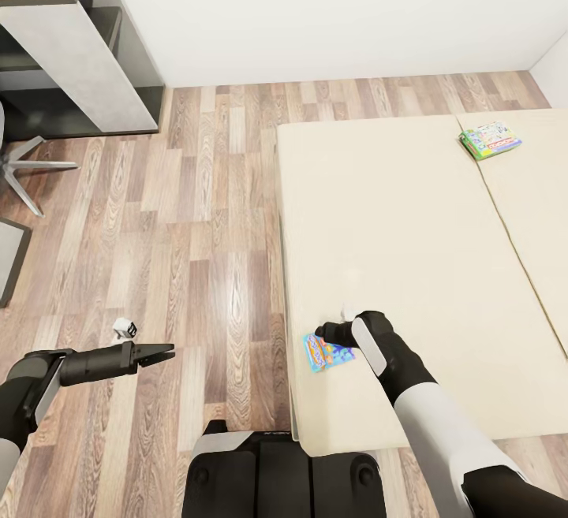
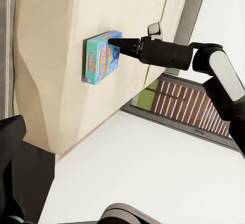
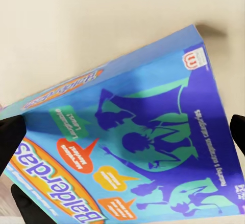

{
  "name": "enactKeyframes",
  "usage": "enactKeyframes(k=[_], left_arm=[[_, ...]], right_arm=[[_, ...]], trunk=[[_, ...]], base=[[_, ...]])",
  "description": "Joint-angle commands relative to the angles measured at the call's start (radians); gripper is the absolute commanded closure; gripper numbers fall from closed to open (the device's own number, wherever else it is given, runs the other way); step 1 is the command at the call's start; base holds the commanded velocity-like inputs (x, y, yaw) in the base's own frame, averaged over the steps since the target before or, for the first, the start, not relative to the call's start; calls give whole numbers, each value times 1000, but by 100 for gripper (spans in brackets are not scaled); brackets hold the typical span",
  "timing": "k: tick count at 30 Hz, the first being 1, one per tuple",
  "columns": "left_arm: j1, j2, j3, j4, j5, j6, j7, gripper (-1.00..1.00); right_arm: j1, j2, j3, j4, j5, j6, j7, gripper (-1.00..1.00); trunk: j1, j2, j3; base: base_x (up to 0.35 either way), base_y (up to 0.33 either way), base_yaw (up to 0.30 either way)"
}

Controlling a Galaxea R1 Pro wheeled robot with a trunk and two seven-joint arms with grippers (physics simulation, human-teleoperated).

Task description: Put all the toys in the child's room - the three board games (two on the bed and one on the table), the two jigsaw puzzles on the table, and the tennis ball on the table - inside the toy box on the table in the child's room.

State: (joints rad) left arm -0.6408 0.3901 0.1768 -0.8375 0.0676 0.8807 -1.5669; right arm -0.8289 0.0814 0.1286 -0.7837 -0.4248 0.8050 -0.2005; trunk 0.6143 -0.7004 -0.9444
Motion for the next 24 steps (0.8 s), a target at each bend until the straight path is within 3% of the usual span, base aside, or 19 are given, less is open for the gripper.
enactKeyframes(k=[1,24], left_arm=[[0,0,0,0,0,11,-4,-100],[0,1,0,0,0,11,-4,-100]], right_arm=[[1,0,2,1,-12,2,-8,-100],[-11,32,2,0,-9,43,-8,-100]], trunk=[[1,-1,-1],[1,-1,-1]], base=[[0,0,0],[0,0,0]])
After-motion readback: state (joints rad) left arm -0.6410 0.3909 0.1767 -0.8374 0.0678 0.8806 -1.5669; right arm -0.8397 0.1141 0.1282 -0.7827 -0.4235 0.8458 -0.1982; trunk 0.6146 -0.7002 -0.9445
